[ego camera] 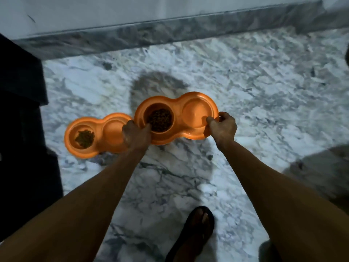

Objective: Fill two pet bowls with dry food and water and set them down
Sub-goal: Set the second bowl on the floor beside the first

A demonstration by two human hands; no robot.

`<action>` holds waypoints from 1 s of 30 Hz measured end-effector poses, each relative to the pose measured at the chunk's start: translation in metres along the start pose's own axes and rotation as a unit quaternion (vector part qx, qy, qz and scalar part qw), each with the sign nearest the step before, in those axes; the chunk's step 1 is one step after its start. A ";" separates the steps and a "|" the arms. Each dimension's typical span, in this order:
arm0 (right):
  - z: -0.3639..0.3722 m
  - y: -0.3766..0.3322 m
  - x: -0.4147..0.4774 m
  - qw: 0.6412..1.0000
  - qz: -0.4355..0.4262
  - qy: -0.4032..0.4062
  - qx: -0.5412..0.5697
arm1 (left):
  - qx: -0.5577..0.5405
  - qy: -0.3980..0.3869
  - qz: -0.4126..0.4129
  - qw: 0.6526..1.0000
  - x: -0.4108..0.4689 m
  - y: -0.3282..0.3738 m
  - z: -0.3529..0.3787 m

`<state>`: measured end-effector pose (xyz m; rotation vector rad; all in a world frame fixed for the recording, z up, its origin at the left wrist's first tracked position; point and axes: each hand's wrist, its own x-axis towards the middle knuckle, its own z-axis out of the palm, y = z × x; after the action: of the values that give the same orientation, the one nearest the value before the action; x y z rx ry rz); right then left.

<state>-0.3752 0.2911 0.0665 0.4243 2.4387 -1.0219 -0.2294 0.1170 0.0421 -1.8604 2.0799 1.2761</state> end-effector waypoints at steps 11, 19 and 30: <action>0.062 0.065 0.073 1.000 -0.003 -0.008 -0.028 | -0.043 0.017 -0.054 0.997 0.041 -0.042 0.080; 0.071 0.080 0.083 0.999 0.009 -0.031 -0.030 | -0.080 0.006 -0.073 0.994 0.051 -0.048 0.092; 0.070 0.088 0.085 0.998 0.008 -0.051 -0.033 | -0.086 0.002 -0.071 0.994 0.049 -0.052 0.095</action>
<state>-0.3873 0.3085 -0.0727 0.3596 2.3677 -0.9308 -0.2407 0.1399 -0.0739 -2.0387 1.8523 1.4568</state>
